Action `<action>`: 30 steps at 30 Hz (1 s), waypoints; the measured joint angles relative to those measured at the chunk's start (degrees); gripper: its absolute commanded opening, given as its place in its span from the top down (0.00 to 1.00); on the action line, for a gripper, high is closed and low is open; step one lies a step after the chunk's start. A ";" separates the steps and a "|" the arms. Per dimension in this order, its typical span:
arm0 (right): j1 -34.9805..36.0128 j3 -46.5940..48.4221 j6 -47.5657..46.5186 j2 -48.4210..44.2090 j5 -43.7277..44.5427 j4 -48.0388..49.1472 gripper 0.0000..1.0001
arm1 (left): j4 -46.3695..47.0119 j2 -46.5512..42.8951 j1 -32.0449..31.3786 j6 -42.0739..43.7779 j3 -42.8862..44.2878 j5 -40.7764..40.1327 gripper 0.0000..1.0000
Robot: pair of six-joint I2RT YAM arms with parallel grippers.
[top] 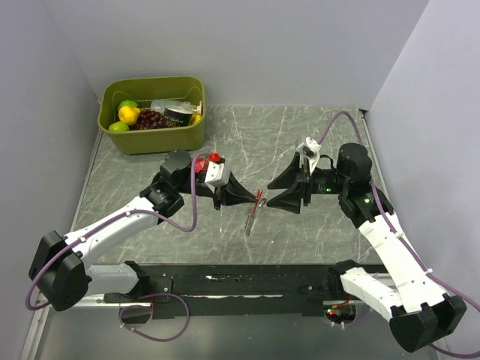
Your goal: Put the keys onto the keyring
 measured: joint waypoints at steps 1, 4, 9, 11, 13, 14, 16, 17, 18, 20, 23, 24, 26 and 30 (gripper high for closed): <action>0.00 -0.04 0.00 0.04 -0.66 0.15 0.30 | -0.20 0.00 0.00 0.20 0.26 0.87 0.99; -0.02 -0.04 -0.02 0.20 -2.64 0.59 0.30 | -0.81 0.00 0.00 0.42 1.29 2.60 0.99; -0.02 -0.07 0.02 1.22 -5.07 1.68 0.31 | -0.81 0.00 0.00 0.31 2.84 4.63 0.99; 0.00 -0.11 -0.04 1.84 -5.64 1.73 0.31 | -0.81 0.00 0.00 0.15 3.34 5.38 0.99; 0.00 -0.35 -0.20 2.23 -5.81 1.73 0.31 | -0.83 0.00 0.00 0.11 3.87 5.88 0.99; 0.00 -0.57 -0.24 2.29 -5.81 1.77 0.32 | -0.85 0.00 0.00 0.11 4.07 6.01 0.99; 0.02 -1.01 -0.44 2.38 -5.79 1.60 0.33 | -0.85 0.00 -0.04 0.11 4.44 6.38 0.99; 0.02 -1.03 -0.52 2.51 -5.77 1.46 0.34 | -0.87 0.00 -0.11 0.13 4.57 6.43 0.99; 0.11 -1.03 -0.68 2.62 -5.73 1.44 0.35 | -0.98 0.00 -0.15 0.11 4.70 6.54 0.99; 0.24 -1.03 -0.87 2.71 -5.73 1.44 0.37 | -1.07 0.00 -0.22 0.11 4.83 6.73 0.99; 0.57 -1.03 -0.83 2.75 -5.73 1.51 0.43 | -1.18 0.00 -0.35 0.11 4.87 6.75 0.99; 0.70 -1.03 -0.83 2.78 -5.73 1.53 0.45 | -1.25 0.00 -0.37 0.09 4.87 6.75 0.99; 1.07 -1.03 -0.66 2.91 -5.73 1.53 0.55 | -1.25 0.00 -0.48 -0.09 4.87 6.71 0.99; 1.84 -1.03 -0.31 3.74 -5.90 1.44 0.74 | -1.27 0.02 -0.57 -0.11 4.87 6.43 0.99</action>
